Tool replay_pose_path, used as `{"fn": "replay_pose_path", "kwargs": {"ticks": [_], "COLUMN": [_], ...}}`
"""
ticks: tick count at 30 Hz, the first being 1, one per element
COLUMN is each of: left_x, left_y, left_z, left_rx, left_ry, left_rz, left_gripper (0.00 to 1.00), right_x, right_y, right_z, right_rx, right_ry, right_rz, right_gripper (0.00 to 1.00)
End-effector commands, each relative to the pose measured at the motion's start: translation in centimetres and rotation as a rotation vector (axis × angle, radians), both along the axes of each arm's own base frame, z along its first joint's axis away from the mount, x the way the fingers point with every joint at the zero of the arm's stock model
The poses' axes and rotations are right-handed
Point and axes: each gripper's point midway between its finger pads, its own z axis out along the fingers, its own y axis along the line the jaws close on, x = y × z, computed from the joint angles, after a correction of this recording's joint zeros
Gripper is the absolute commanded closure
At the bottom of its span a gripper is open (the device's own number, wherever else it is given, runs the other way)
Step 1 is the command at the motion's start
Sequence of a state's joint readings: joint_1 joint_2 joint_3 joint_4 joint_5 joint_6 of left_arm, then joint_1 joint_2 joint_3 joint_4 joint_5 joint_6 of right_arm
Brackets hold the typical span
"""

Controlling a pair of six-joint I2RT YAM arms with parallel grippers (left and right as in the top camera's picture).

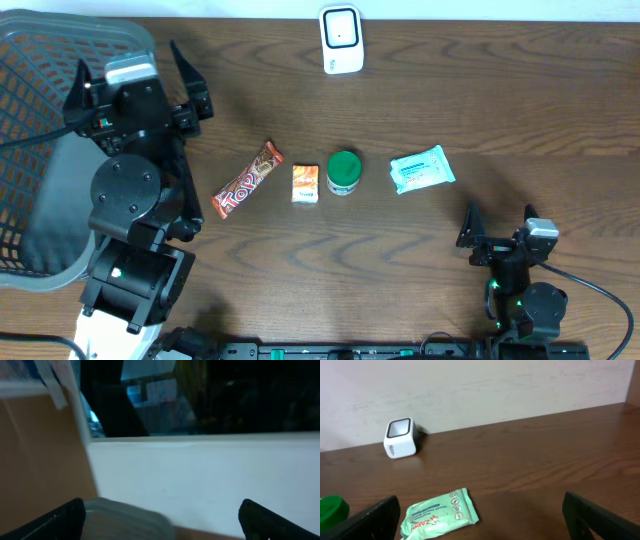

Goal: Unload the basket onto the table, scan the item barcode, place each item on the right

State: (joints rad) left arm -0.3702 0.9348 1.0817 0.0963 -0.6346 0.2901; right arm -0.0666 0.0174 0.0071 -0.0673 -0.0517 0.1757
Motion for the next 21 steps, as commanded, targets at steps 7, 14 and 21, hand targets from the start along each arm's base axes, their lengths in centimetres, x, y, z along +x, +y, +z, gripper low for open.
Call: {"fn": "replay_pose_path", "kwargs": {"ticks": [7,14,21], "left_x": [2.3,2.4,0.3], "left_y": [-1.6,-1.7,1.6], "left_z": [-3.3,-3.3,-0.2], "left_rx": [0.077,0.167,0.168], "left_ry": [0.134,0.159,0.074], "left_rz": [-0.055,-0.051,0.13], "left_gripper": [0.02,0.02,0.03], "right_x": [0.0,0.0,0.0], "right_y": [0.1,0.1,0.1], "right_z": [-0.1,-0.1,-0.1], "right_rx": [0.01,0.01,0.01], "right_ry": [0.001,0.001,0.001], "right_rz": [0.003,0.003,0.003], "right_gripper": [0.01,0.01,0.01]}}
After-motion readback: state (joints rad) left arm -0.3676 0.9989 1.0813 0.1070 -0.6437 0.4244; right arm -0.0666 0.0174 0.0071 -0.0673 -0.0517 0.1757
